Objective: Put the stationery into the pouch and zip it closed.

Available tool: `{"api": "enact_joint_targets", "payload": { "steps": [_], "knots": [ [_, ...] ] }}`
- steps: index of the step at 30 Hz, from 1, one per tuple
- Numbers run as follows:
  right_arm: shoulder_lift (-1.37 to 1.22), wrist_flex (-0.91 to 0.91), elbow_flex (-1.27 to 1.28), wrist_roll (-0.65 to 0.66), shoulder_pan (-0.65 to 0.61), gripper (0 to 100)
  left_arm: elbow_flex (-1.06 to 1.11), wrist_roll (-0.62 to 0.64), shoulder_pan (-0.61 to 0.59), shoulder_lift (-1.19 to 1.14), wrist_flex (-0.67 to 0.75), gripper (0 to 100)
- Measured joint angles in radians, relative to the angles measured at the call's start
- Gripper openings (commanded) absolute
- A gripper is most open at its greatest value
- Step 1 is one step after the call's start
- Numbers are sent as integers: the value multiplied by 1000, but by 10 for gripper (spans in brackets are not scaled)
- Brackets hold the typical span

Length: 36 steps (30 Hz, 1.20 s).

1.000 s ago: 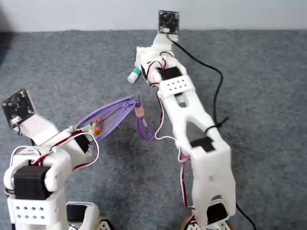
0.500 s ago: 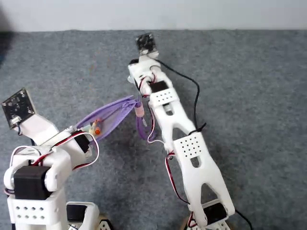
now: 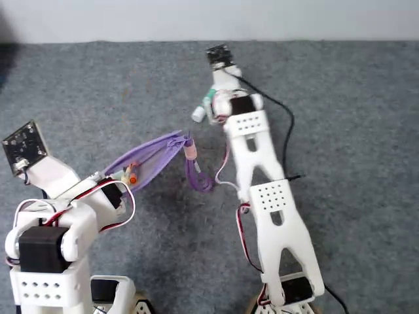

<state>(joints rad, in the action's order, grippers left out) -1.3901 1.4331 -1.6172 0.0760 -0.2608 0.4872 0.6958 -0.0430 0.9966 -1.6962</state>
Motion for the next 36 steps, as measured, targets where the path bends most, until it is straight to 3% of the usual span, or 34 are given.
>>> {"api": "enact_joint_targets", "payload": {
  "steps": [4, 9, 14, 20, 24, 28, 34, 36],
  "knots": [
    [117, 212, -15, 0, 20, 8, 0, 2, 0, 0, 0, 13],
    [219, 241, -18, -72, 14, 8, 0, 2, 0, 0, 0, 13],
    [195, 74, -20, -132, -14, 8, 0, 2, 0, 0, 0, 13],
    [-12, -176, -18, -138, 2, 8, 0, 2, 0, 0, 0, 13],
    [-80, -207, -18, -143, 34, 8, 0, 2, 0, 0, 0, 13],
    [-75, -86, -34, -141, 72, 8, 0, 2, 0, 0, 0, 13],
    [3, 295, -35, -141, 155, 8, 0, 2, 0, 0, 0, 13],
    [49, 318, -35, -141, 186, 8, 0, 2, 0, 0, 0, 13]
  ]
}}
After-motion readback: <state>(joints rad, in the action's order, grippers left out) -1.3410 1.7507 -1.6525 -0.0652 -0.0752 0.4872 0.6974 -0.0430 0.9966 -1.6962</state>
